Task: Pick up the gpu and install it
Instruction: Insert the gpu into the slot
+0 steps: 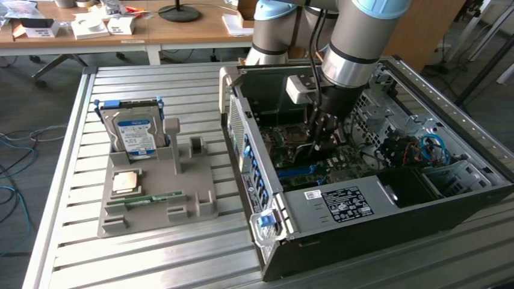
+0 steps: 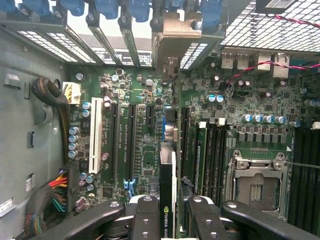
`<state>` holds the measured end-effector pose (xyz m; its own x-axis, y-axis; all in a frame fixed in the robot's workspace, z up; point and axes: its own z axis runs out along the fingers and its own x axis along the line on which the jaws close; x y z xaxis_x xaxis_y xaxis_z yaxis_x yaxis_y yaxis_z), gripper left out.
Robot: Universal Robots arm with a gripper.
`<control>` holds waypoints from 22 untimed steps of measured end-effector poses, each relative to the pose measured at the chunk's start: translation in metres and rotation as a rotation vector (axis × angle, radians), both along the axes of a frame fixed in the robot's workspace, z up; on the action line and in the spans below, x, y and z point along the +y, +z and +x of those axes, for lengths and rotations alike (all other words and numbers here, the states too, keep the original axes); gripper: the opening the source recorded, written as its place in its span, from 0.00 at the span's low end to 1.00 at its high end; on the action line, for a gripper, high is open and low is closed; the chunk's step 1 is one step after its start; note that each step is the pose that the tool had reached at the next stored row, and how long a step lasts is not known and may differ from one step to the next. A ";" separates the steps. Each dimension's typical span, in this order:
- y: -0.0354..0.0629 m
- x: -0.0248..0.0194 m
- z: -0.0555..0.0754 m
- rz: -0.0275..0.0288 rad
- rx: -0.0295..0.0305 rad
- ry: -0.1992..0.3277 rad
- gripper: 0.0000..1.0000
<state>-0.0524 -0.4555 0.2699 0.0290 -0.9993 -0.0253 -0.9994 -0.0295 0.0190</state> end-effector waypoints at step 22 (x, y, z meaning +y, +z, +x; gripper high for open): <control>-0.0002 -0.0014 -0.002 0.0001 -0.0012 0.000 0.26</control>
